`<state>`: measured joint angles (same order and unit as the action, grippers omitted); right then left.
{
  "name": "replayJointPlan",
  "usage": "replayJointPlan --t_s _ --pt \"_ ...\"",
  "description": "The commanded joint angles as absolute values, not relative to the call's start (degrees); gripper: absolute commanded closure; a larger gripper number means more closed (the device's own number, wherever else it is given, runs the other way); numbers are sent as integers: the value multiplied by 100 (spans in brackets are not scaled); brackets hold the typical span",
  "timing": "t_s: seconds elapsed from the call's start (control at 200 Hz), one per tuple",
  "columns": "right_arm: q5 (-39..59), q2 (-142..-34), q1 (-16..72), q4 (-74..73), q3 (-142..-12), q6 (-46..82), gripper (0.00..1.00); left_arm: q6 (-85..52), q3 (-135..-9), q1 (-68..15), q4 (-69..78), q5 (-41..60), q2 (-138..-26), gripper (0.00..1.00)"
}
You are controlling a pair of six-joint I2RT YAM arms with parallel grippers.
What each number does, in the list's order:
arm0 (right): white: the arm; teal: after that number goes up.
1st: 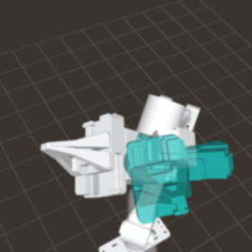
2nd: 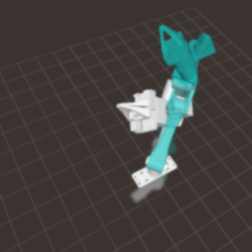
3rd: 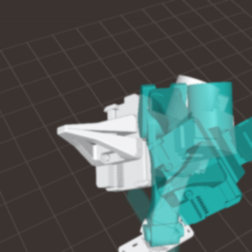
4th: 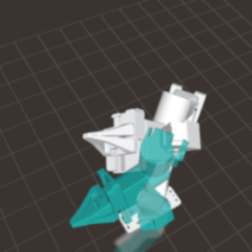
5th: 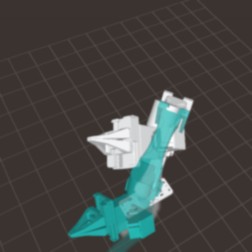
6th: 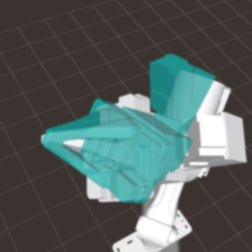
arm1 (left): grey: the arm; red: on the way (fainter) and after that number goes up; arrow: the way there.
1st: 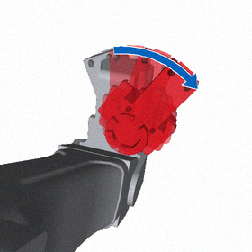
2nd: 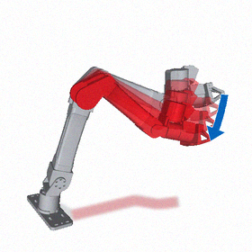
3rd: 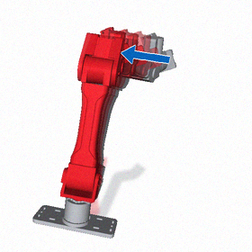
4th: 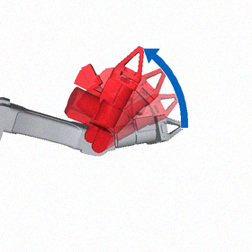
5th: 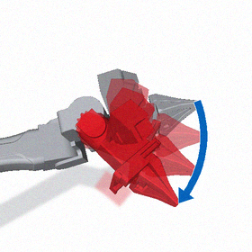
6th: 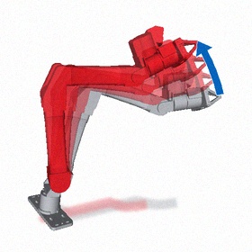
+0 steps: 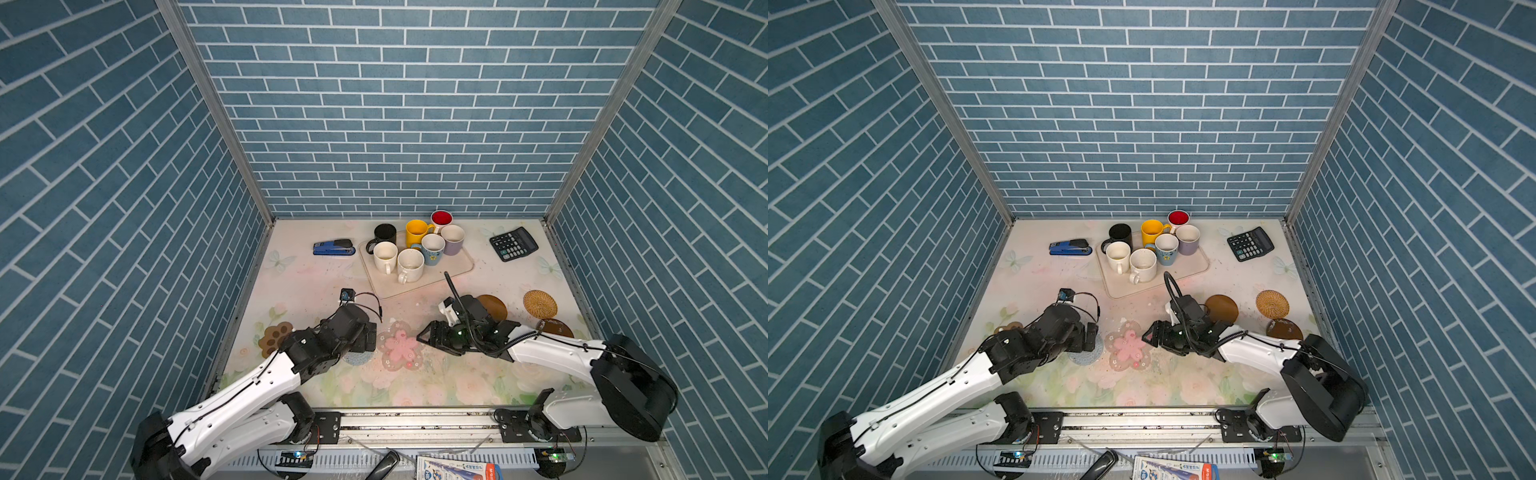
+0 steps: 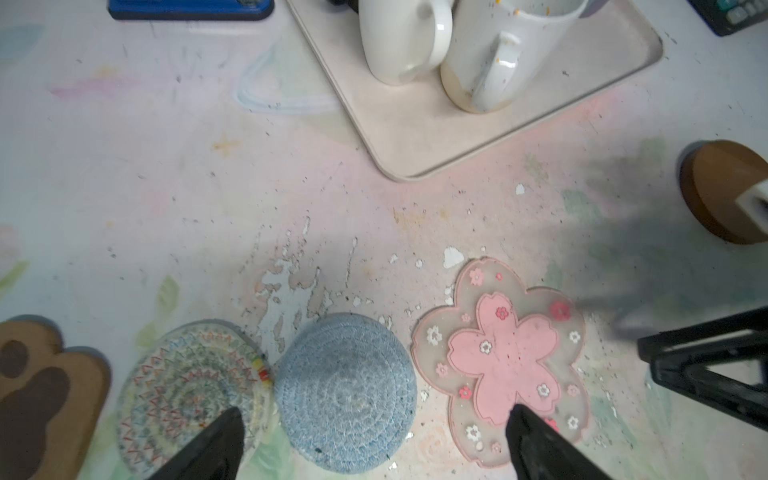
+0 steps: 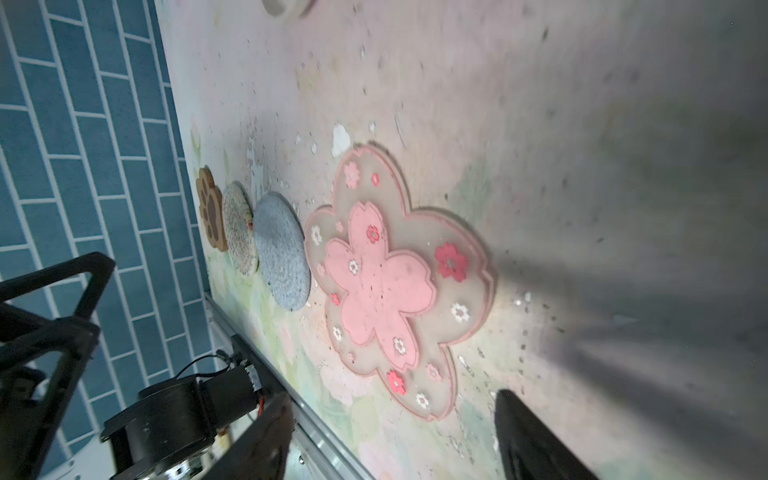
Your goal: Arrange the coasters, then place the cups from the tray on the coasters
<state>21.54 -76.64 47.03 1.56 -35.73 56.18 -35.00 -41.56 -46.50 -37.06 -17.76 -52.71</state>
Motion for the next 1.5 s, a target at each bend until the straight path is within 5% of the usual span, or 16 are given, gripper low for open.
replayJointPlan --t_s 0.0,0.59,1.495 --pt "1357 -7287 4655 1916 -4216 4532 21 -3594 -4717 -4598 -4333 -2388 -5583 1" --pt "883 -6846 2762 3226 -4978 3016 17 -3215 -6712 -4579 -5704 -1564 -6661 1" --pt "-153 -9625 1057 2859 -6552 2878 15 -2848 -5565 -4580 -4097 -1195 -6557 1"
